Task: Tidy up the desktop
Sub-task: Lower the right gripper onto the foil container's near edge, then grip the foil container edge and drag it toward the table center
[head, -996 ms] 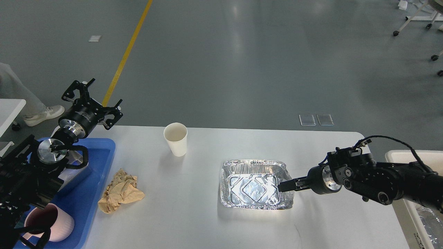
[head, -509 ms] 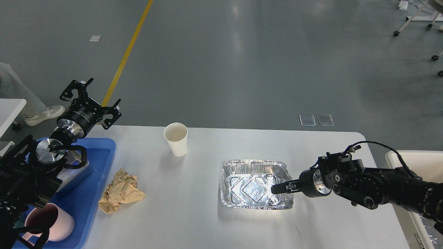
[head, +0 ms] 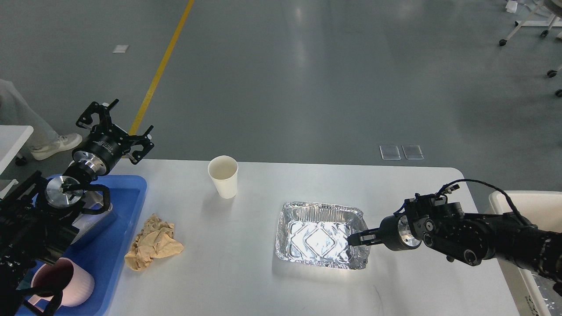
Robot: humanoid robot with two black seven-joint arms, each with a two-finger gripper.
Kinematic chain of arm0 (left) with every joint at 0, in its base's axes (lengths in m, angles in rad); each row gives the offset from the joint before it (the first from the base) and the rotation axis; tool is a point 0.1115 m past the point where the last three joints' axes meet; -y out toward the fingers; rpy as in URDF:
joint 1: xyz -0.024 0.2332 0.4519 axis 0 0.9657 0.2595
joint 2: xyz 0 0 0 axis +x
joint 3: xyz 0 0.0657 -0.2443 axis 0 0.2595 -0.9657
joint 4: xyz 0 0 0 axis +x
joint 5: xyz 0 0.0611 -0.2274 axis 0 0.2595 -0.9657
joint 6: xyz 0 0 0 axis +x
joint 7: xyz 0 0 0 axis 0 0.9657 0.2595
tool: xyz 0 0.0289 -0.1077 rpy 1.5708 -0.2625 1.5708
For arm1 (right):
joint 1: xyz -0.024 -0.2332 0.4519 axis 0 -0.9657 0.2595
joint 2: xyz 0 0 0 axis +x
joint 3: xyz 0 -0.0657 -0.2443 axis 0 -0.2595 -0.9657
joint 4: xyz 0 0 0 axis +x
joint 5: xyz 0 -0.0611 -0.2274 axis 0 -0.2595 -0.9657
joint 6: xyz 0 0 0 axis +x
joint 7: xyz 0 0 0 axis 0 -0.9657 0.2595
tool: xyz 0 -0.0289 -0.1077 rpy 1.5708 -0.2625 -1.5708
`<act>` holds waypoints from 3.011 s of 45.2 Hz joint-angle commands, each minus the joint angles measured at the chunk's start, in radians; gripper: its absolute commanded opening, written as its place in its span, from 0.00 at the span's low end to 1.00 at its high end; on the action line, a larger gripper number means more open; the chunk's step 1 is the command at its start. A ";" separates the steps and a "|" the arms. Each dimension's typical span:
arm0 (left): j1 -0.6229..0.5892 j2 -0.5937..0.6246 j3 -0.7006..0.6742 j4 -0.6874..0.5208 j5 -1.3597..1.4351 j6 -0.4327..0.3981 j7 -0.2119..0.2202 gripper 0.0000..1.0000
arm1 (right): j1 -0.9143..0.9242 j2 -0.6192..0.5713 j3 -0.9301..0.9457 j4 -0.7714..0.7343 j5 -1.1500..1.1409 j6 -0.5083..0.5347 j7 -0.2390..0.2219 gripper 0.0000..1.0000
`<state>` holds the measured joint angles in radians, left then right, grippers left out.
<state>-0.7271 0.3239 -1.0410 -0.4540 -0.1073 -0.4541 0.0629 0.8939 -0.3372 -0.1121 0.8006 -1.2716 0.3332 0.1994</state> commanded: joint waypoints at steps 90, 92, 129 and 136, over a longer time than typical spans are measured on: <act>0.040 0.052 0.019 0.008 0.009 -0.069 0.002 0.97 | 0.522 -0.301 -0.031 0.532 0.526 0.271 -0.262 0.00; 0.041 0.055 0.019 0.008 0.009 -0.071 0.002 0.97 | 0.525 -0.290 -0.037 0.531 0.535 0.271 -0.273 0.00; 0.064 0.168 0.085 -0.109 0.291 -0.161 0.000 0.97 | 0.527 -0.221 -0.094 0.494 0.551 0.262 -0.324 0.00; 0.084 0.202 0.085 -0.144 0.294 -0.155 0.080 0.97 | 0.527 -0.224 -0.095 0.493 0.546 0.260 -0.324 0.00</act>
<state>-0.6590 0.5083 -0.9558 -0.5769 0.1839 -0.6151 0.0958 1.4206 -0.5588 -0.2063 1.2935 -0.7236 0.5941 -0.1243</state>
